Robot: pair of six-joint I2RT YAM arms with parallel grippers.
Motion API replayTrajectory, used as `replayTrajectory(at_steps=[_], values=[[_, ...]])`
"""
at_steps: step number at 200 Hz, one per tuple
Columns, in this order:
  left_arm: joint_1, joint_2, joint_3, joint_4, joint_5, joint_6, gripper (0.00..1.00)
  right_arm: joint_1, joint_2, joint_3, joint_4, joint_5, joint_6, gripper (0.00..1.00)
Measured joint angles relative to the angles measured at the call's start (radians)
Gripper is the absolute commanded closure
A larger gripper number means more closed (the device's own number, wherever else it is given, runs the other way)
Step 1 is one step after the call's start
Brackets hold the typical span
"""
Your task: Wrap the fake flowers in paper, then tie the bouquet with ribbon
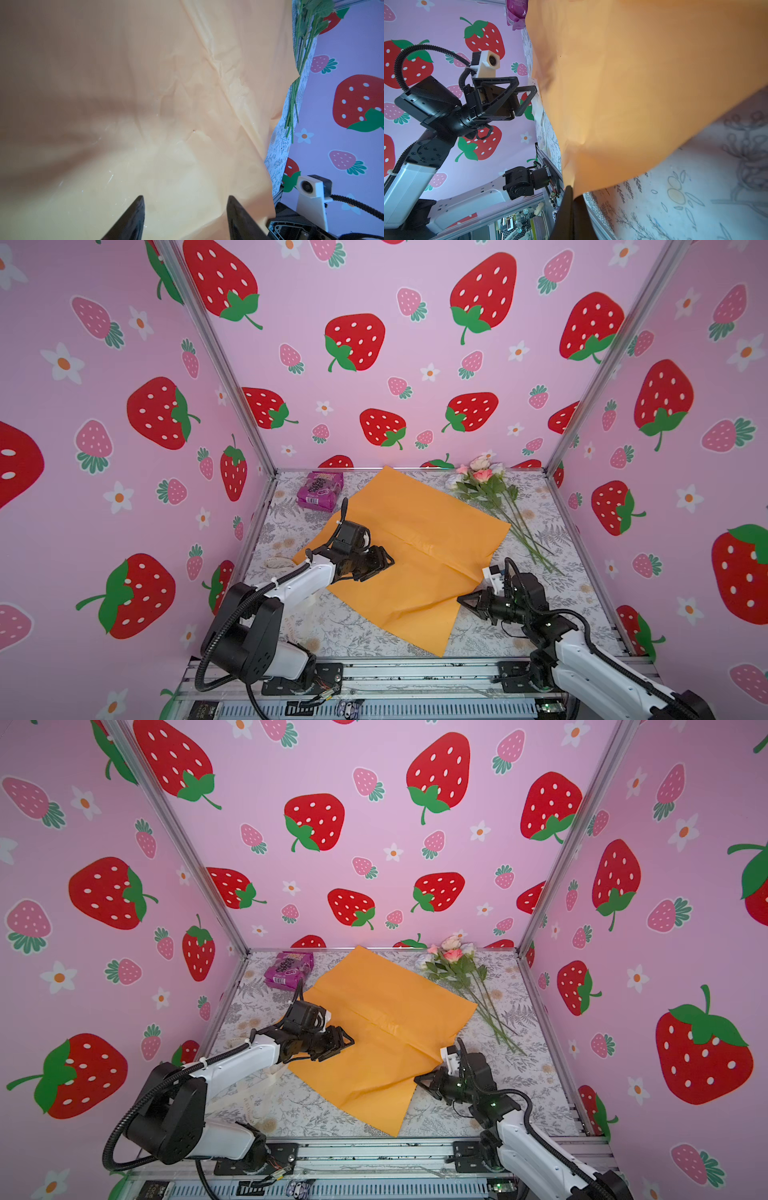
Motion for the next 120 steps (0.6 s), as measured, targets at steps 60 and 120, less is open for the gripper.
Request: replayTrajectory(at_steps=[60, 120], values=[[0.0, 0.005, 0.0, -0.006, 0.002, 0.008, 0.35, -0.001, -0.005, 0.143, -0.39, 0.179, -0.135, 0.51], [0.0, 0.117, 0.009, 0.005, 0.011, 0.013, 0.38, -0.013, 0.223, 0.403, -0.501, 0.446, -0.368, 0.49]])
